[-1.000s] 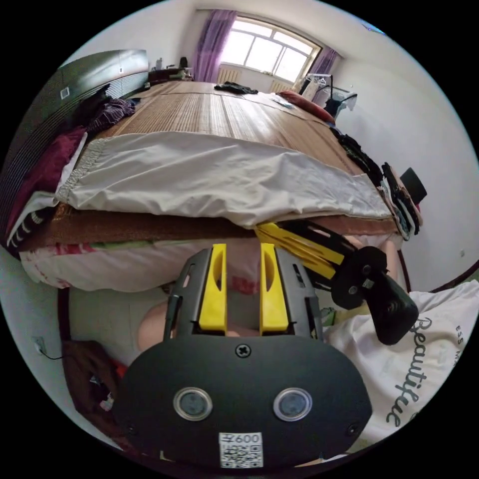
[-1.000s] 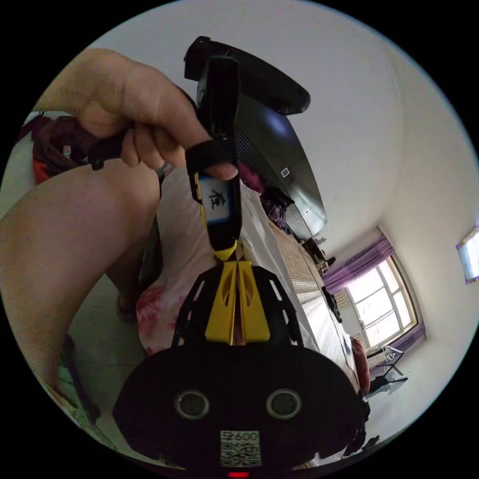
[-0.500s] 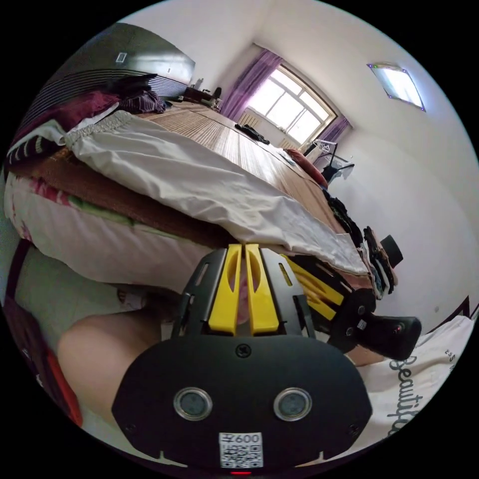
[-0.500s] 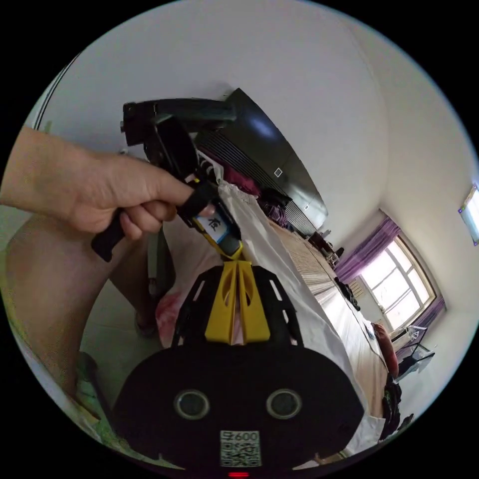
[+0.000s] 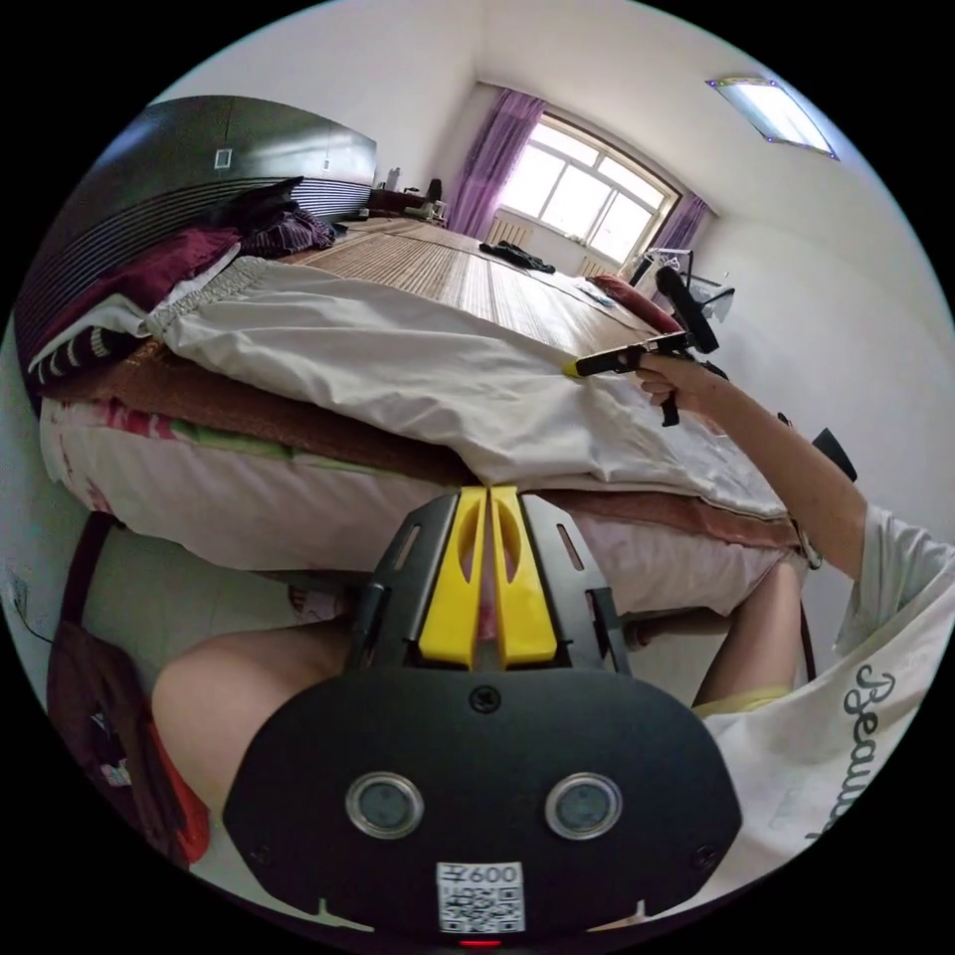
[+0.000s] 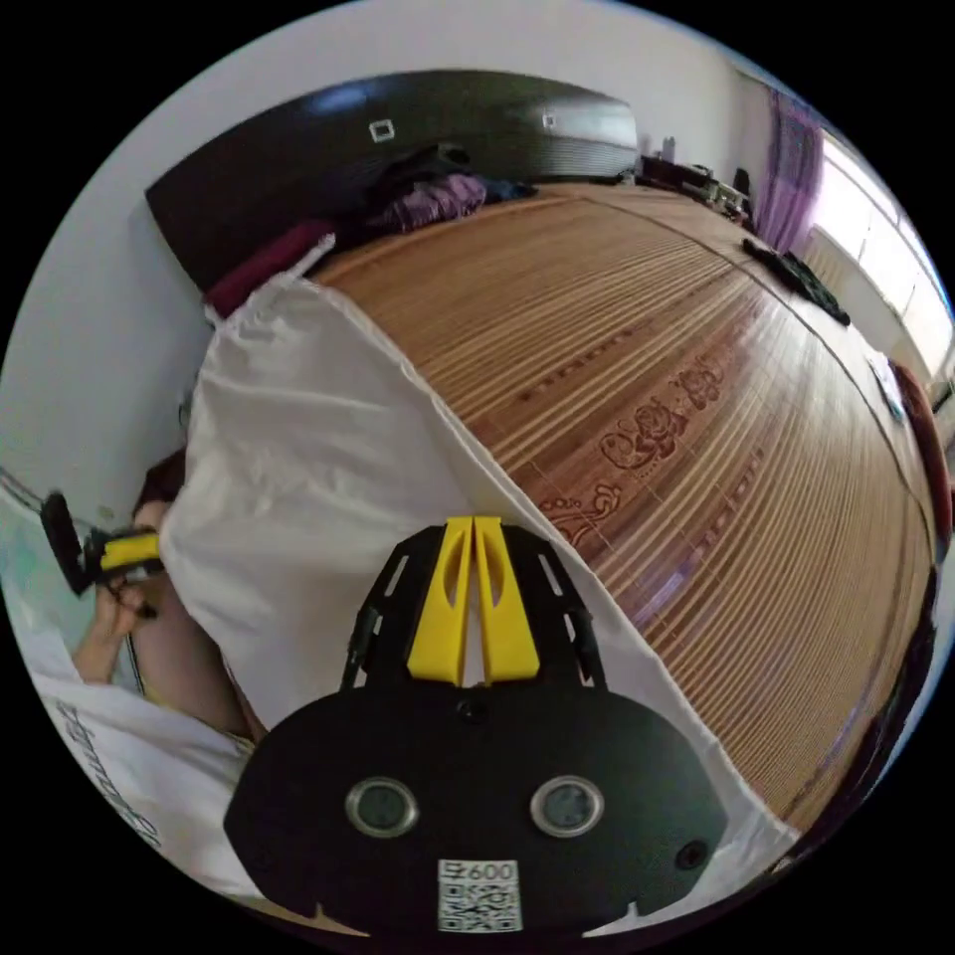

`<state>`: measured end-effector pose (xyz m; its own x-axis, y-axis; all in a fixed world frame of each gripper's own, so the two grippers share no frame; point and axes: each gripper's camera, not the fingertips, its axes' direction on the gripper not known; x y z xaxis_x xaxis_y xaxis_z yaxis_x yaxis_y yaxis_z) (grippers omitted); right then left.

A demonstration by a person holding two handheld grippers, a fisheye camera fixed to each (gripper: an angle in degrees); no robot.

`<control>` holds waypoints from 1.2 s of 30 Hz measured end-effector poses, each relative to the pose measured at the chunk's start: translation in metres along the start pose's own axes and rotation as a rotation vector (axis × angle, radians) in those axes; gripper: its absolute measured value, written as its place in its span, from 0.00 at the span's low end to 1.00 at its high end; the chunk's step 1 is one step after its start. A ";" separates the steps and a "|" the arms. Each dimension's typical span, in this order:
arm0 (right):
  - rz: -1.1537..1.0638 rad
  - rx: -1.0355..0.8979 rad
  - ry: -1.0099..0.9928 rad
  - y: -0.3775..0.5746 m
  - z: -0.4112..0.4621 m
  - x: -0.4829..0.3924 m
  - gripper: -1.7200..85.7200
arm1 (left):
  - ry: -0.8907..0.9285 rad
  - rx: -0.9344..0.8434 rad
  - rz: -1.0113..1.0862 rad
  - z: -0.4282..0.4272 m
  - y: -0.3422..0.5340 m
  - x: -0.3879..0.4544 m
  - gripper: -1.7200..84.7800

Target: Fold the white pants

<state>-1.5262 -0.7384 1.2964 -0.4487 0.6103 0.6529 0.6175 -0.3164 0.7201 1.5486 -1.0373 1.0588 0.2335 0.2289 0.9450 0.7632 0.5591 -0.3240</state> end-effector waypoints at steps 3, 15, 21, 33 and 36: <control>0.013 0.044 -0.068 -0.033 -0.011 0.023 0.01 | -0.025 -0.037 0.057 0.004 0.010 0.006 0.03; 0.036 0.083 -0.144 -0.152 -0.040 0.048 0.01 | -0.139 -0.107 0.128 0.038 0.058 0.040 0.03; 0.075 0.068 -0.064 -0.212 -0.060 0.052 0.01 | -0.174 -0.113 0.146 0.057 0.078 0.056 0.03; -0.028 0.075 0.128 -0.280 -0.106 -0.021 0.01 | -0.205 -0.123 0.167 0.102 0.116 0.089 0.05; -0.043 0.077 0.109 -0.282 -0.123 -0.034 0.01 | -0.228 -0.132 0.166 0.116 0.122 0.101 0.06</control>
<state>-1.7645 -0.7593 1.0997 -0.5404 0.5384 0.6466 0.6422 -0.2325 0.7304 1.5954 -0.8534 1.1099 0.2313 0.4896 0.8407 0.8011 0.3944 -0.4501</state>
